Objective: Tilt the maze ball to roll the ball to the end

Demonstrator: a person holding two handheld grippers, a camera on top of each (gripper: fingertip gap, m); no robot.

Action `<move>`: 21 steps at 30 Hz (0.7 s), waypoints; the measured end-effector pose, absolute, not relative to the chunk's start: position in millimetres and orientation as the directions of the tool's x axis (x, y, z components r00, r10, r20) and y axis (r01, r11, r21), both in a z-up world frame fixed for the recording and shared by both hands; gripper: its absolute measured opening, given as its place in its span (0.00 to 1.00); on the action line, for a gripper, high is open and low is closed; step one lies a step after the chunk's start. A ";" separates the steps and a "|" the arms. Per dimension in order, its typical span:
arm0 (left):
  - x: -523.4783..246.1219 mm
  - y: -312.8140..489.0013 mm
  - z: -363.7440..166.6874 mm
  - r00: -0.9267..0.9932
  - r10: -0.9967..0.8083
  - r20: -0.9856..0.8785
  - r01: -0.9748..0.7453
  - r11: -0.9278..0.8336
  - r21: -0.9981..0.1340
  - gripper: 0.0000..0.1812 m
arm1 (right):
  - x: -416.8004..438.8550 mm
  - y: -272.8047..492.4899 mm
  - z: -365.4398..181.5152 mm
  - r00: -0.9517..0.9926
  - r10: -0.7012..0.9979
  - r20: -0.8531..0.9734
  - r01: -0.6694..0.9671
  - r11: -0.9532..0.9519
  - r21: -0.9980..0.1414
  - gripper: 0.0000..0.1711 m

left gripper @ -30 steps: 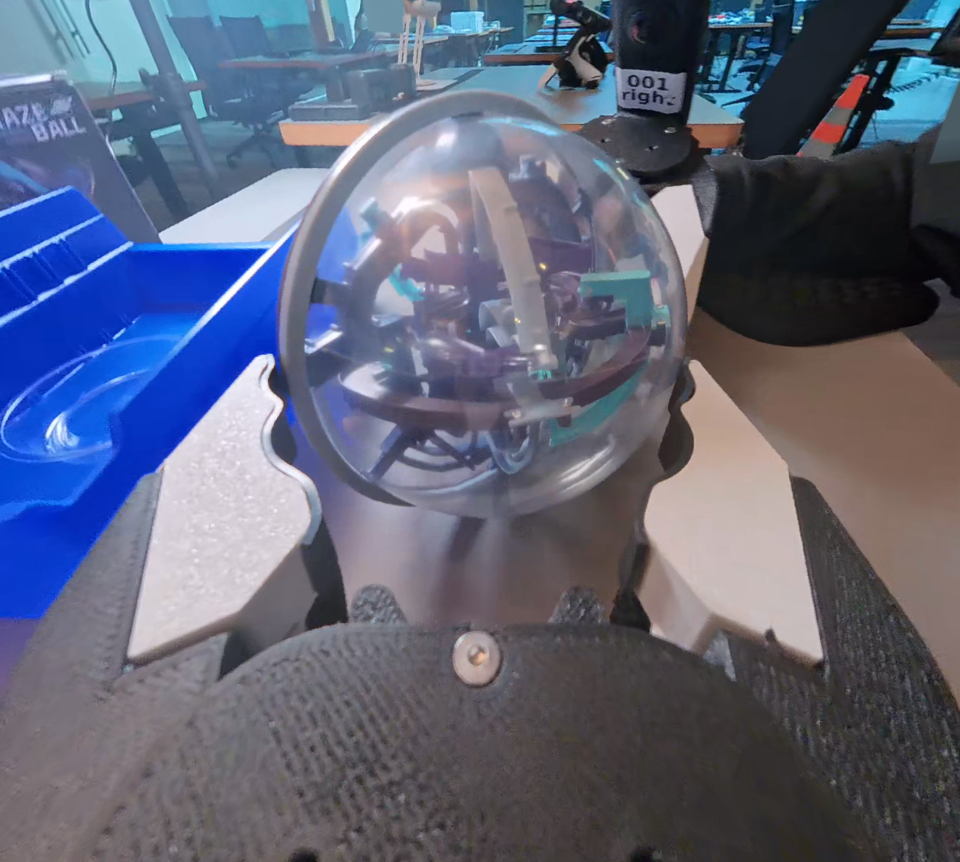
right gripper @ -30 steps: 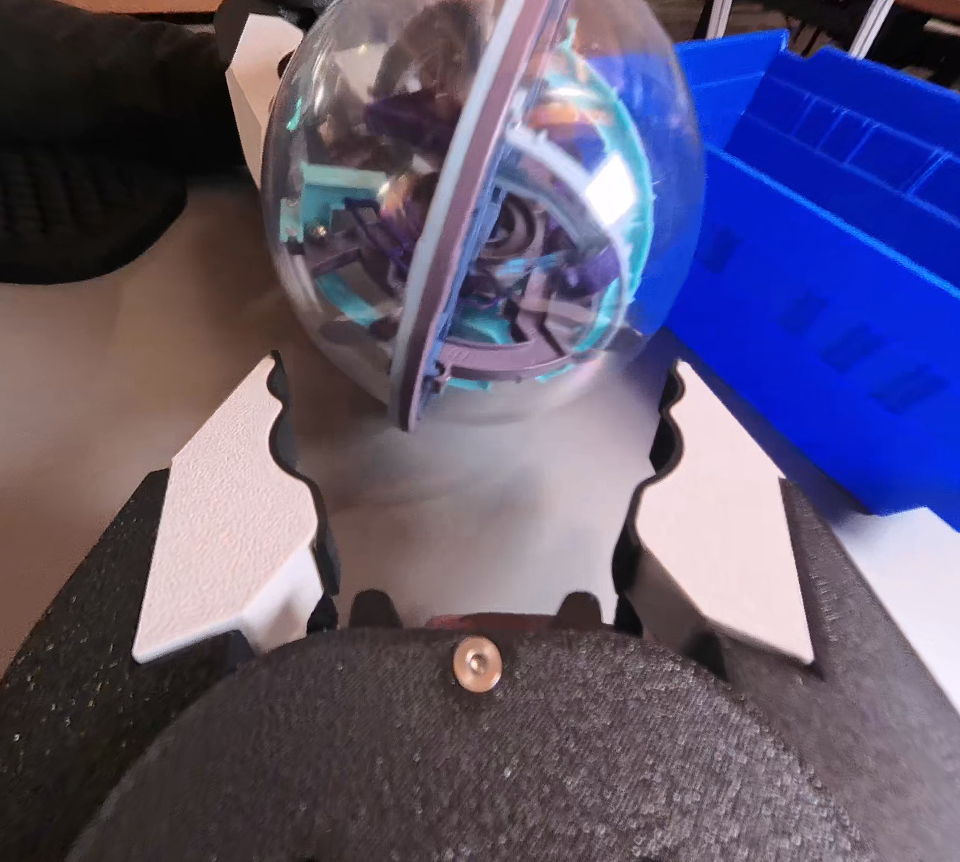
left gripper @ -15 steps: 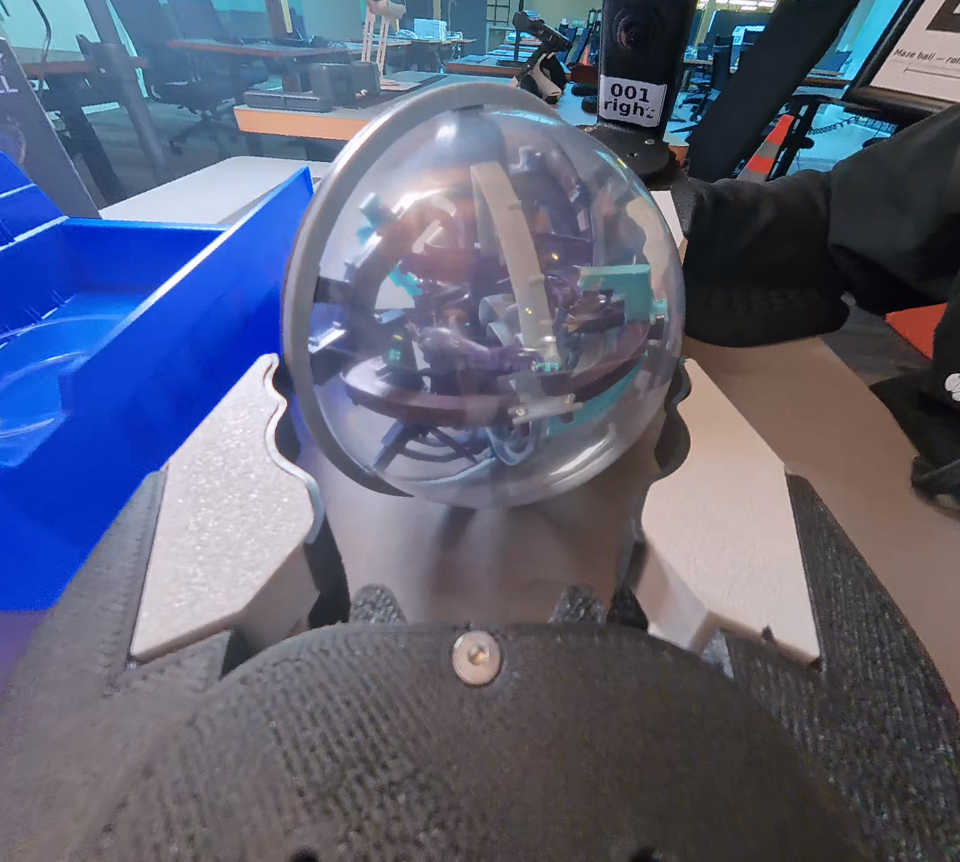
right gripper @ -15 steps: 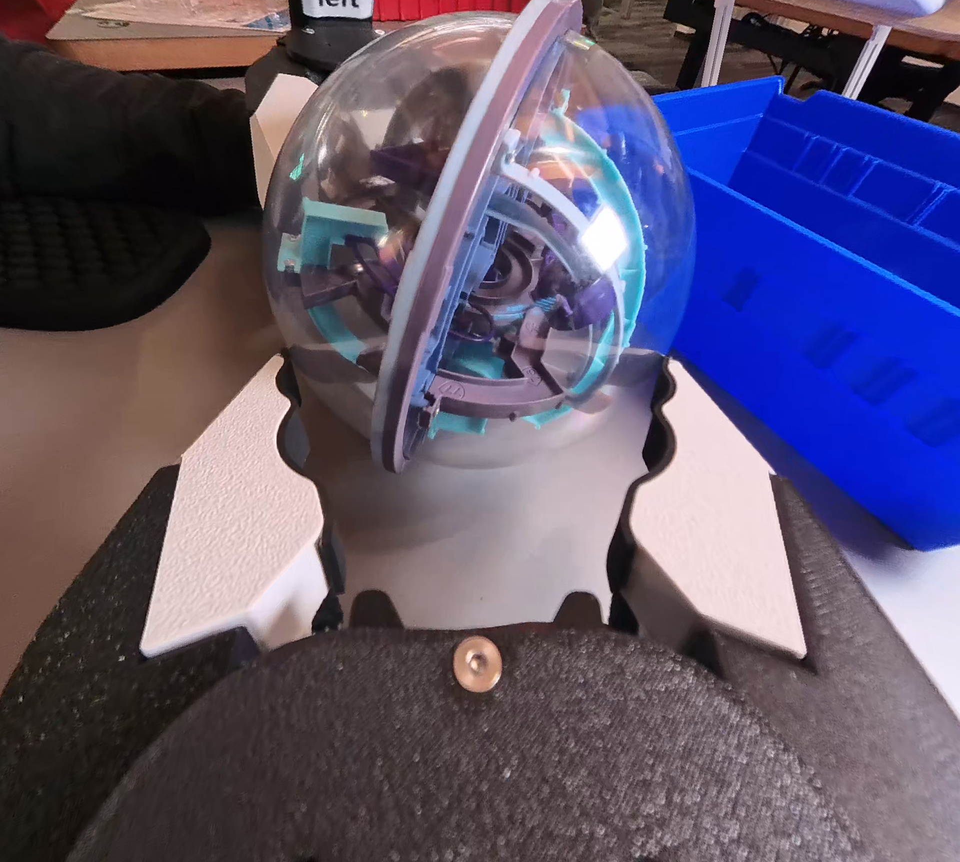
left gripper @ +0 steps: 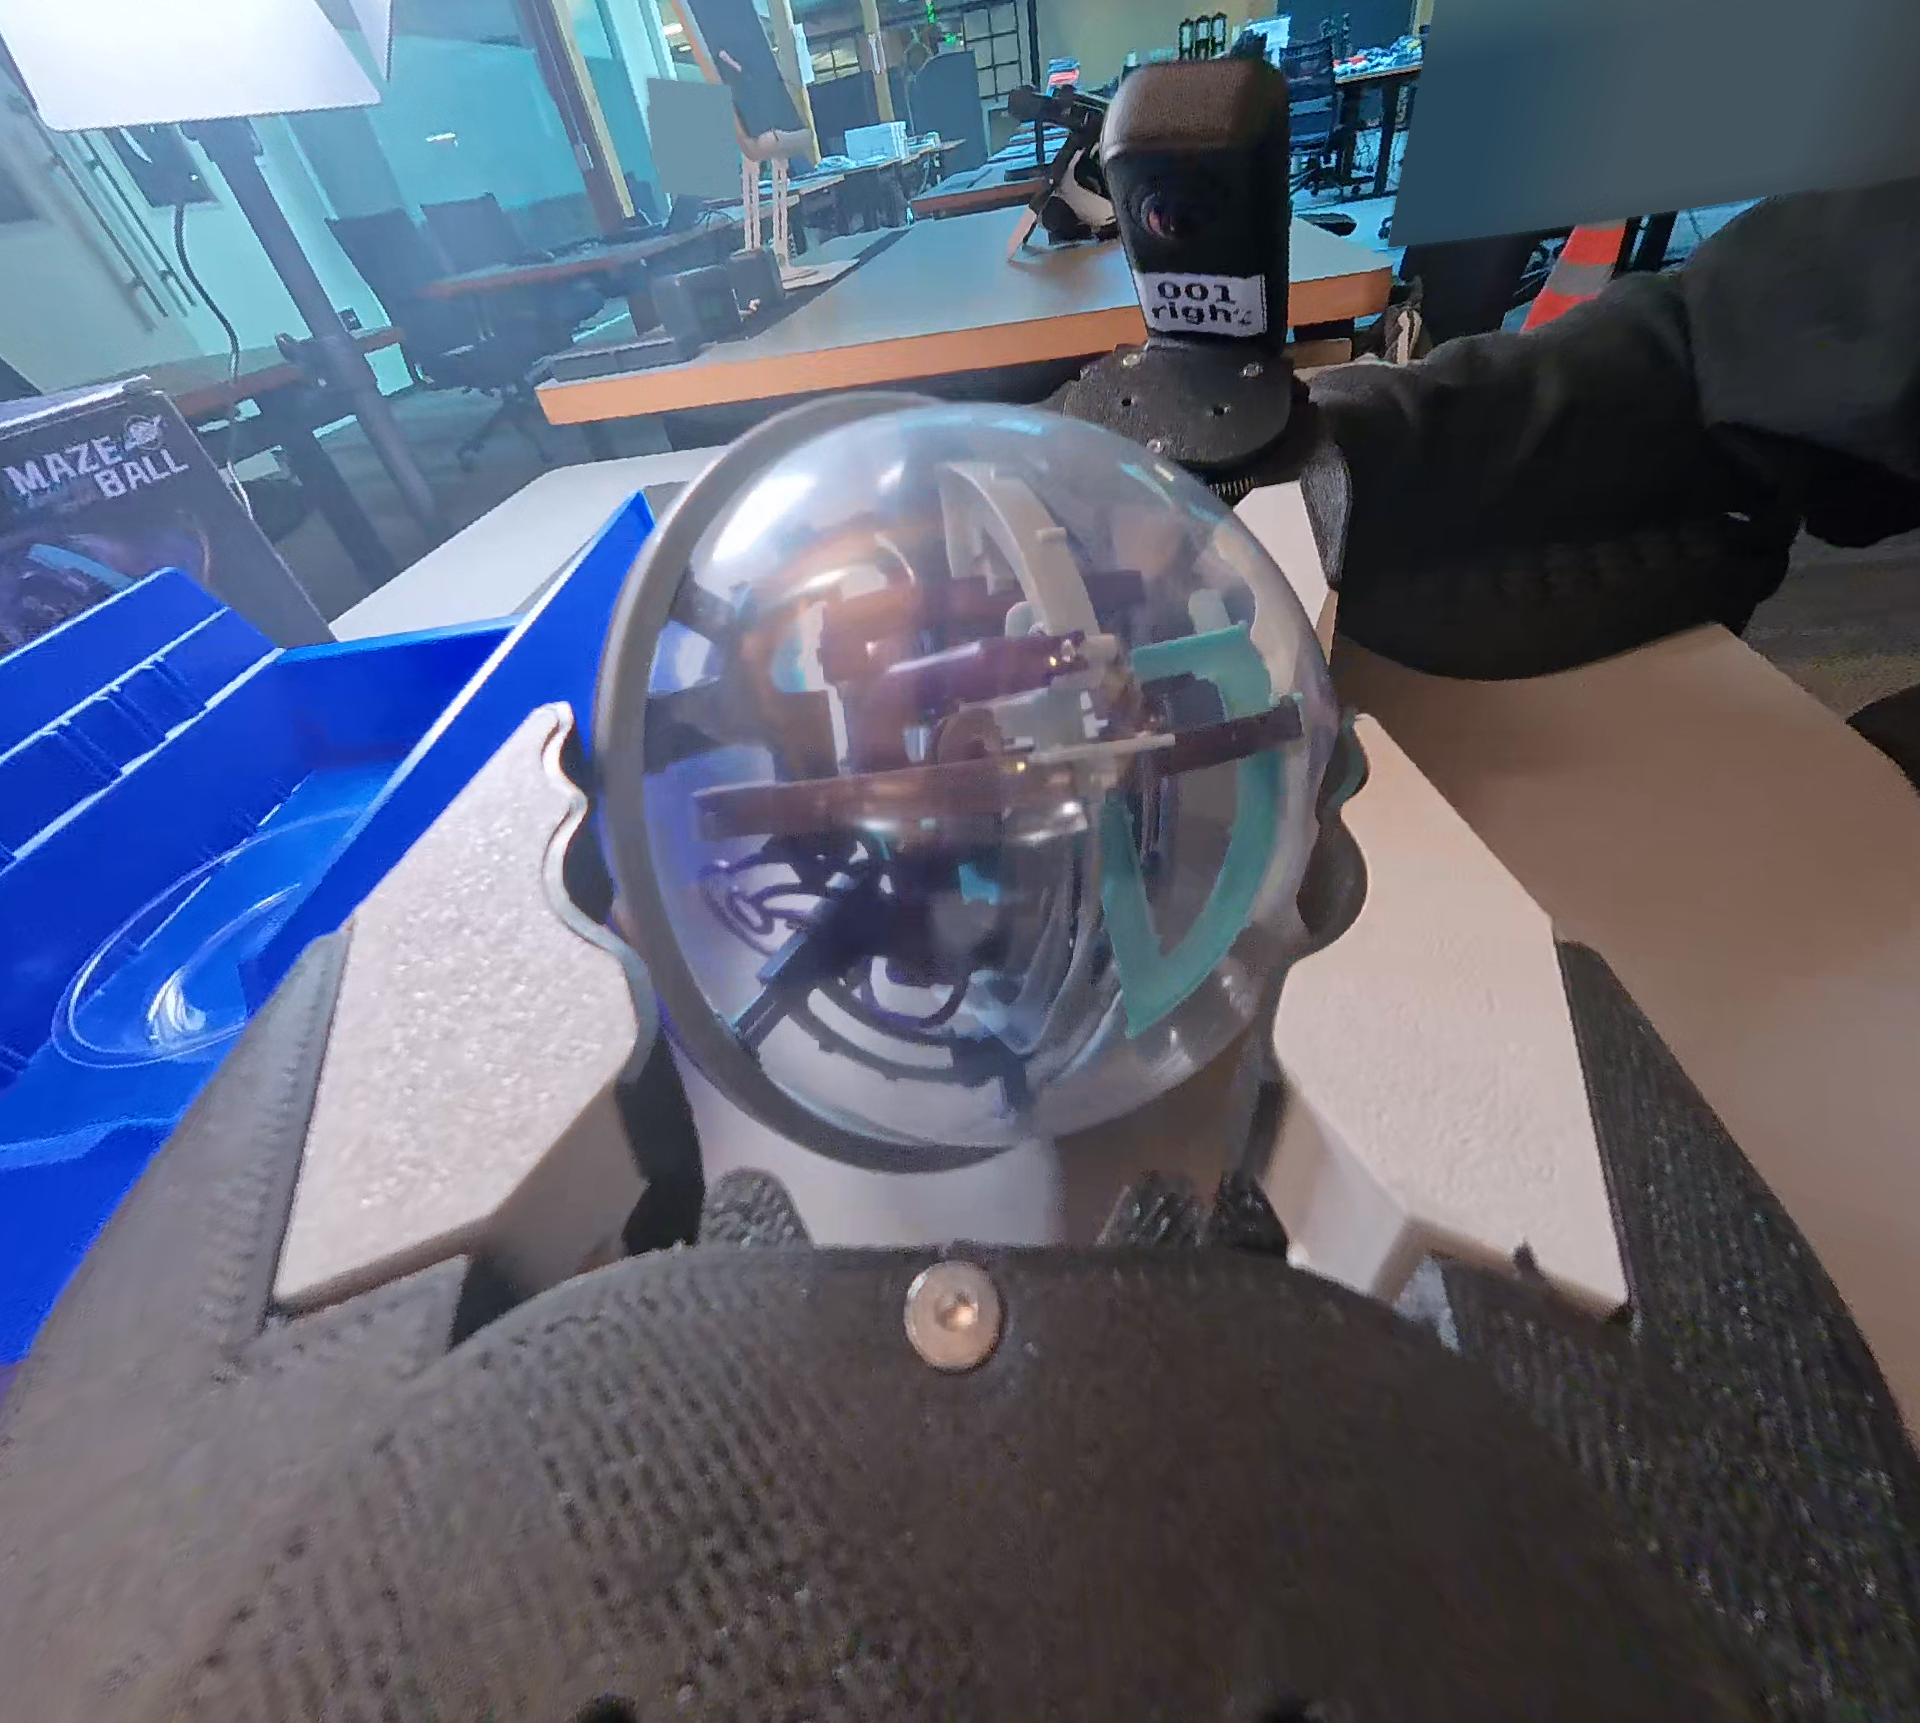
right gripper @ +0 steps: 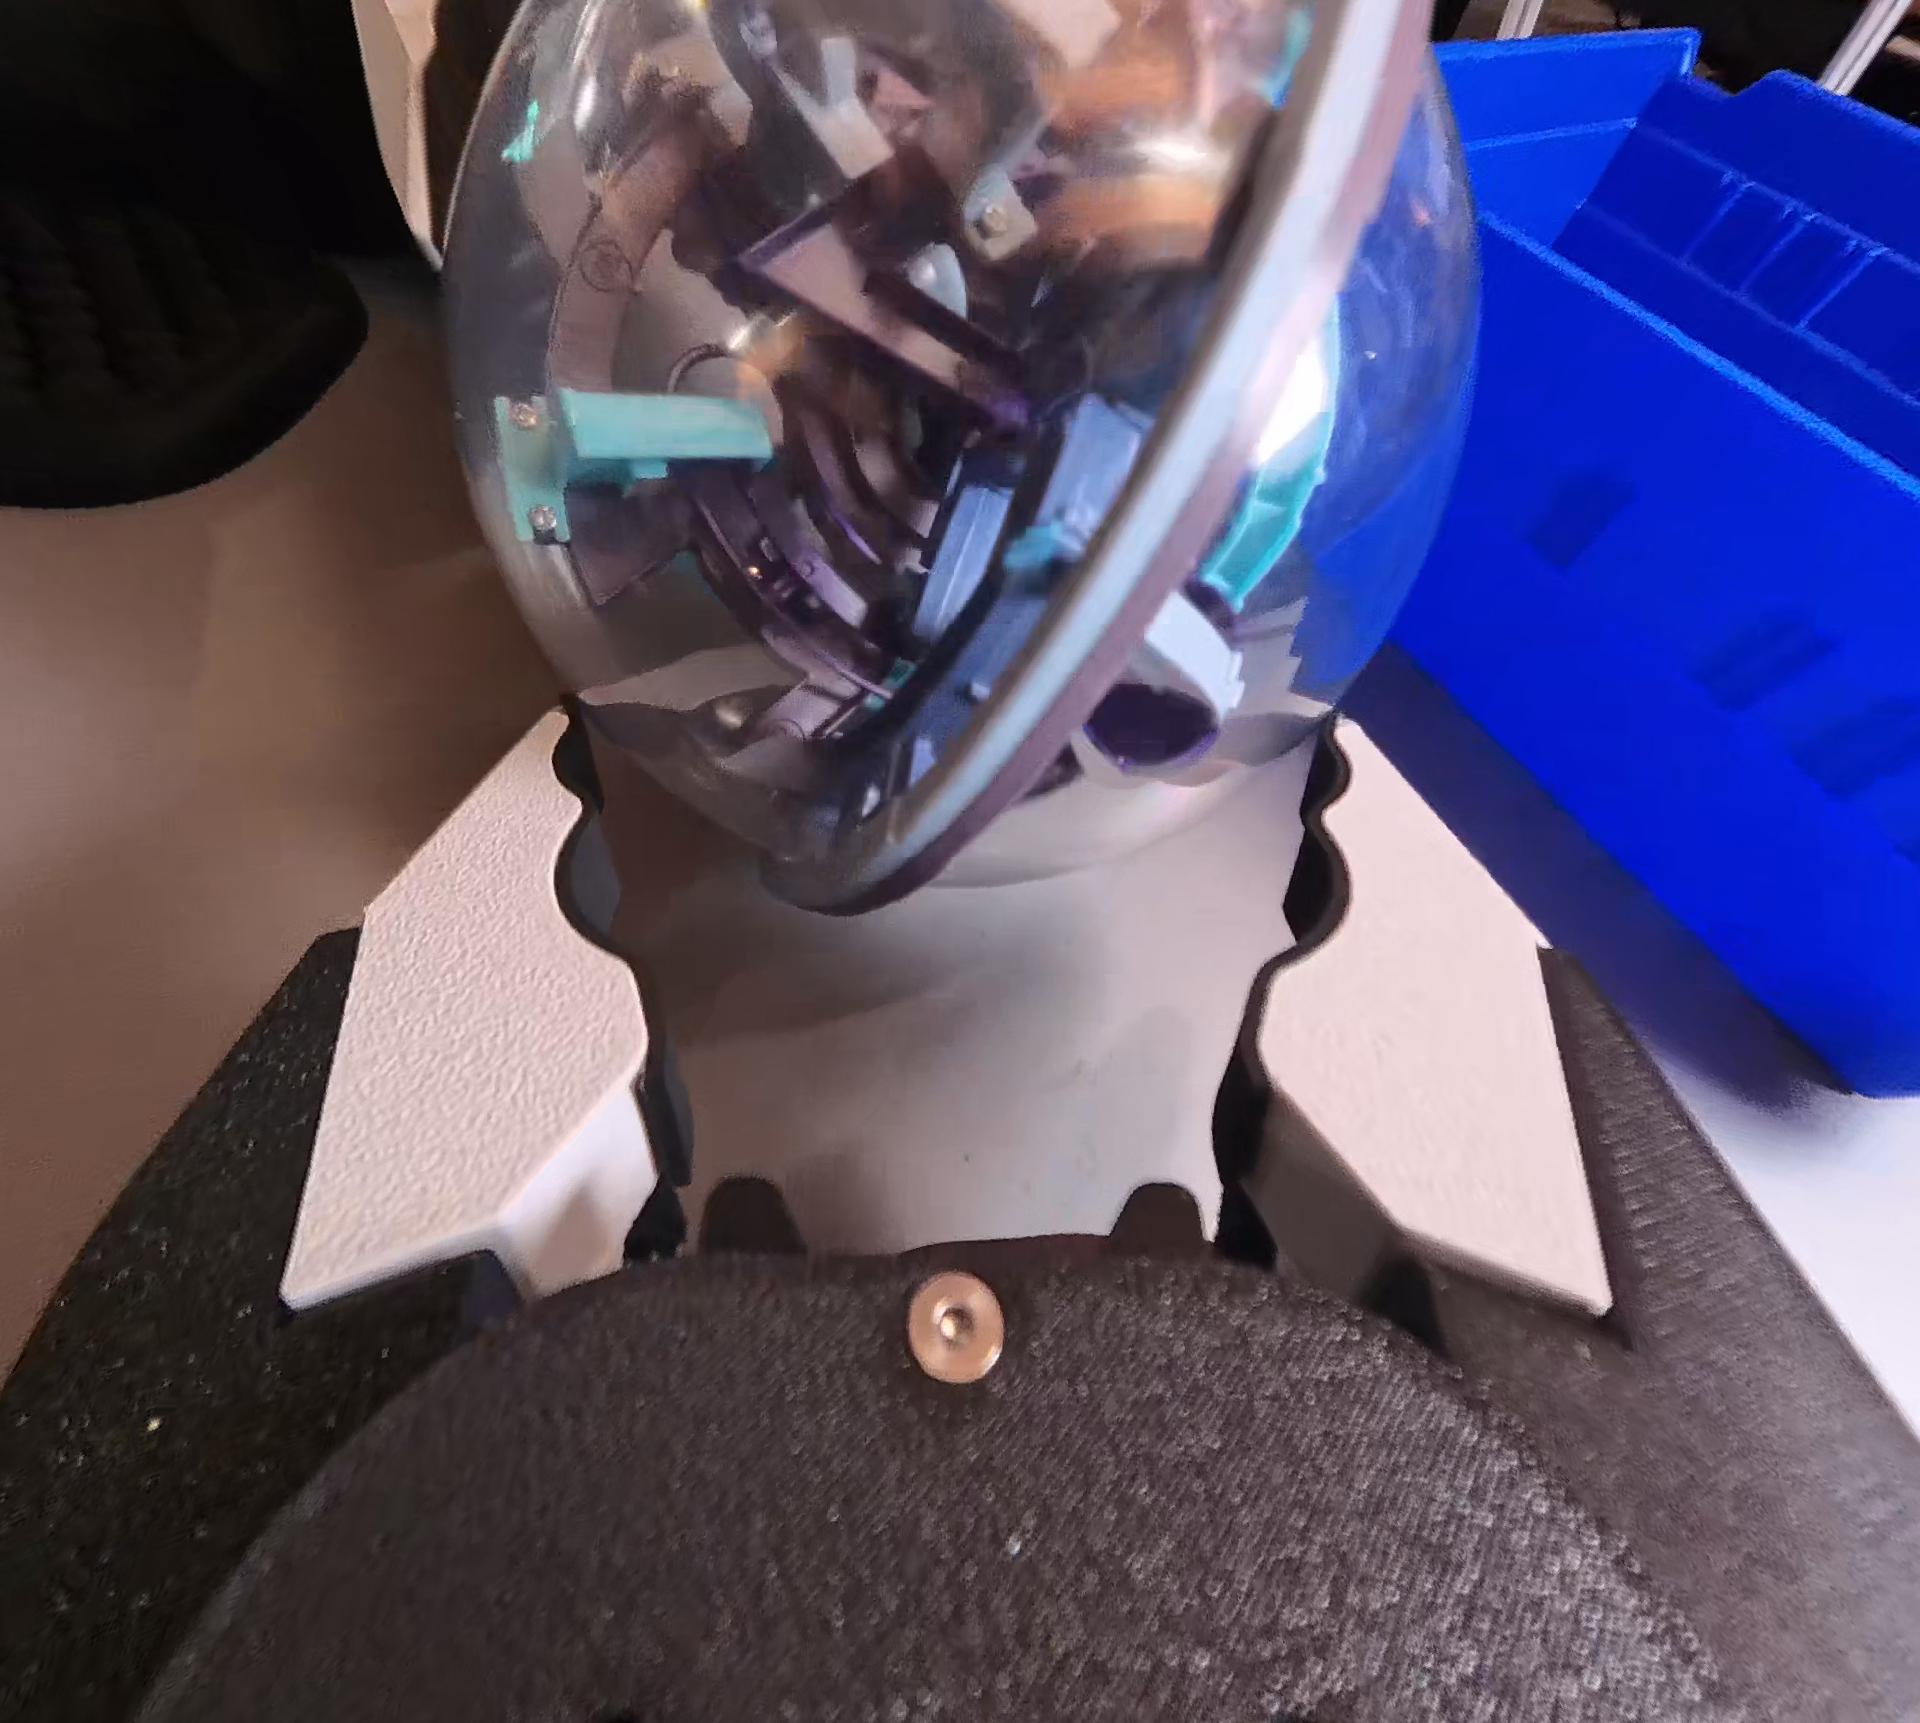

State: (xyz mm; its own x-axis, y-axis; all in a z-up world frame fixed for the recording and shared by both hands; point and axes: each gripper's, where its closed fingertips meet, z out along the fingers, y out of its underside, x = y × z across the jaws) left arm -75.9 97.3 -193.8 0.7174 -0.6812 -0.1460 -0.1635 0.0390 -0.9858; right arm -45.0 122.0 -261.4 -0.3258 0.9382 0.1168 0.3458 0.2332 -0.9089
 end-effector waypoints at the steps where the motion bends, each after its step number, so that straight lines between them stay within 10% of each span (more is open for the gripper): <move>1: -75.4 97.3 -192.6 0.718 -0.683 -0.134 -0.154 0.032 -0.988 0.74 | -45.0 121.0 -263.0 -0.329 0.938 0.114 0.354 0.234 -0.905 0.77; 21: -40.9 144.8 -173.5 0.710 -0.703 -0.038 -0.161 -0.109 -0.981 0.72 | -39.7 137.0 -221.5 -0.247 0.787 0.565 0.240 0.614 -0.752 0.83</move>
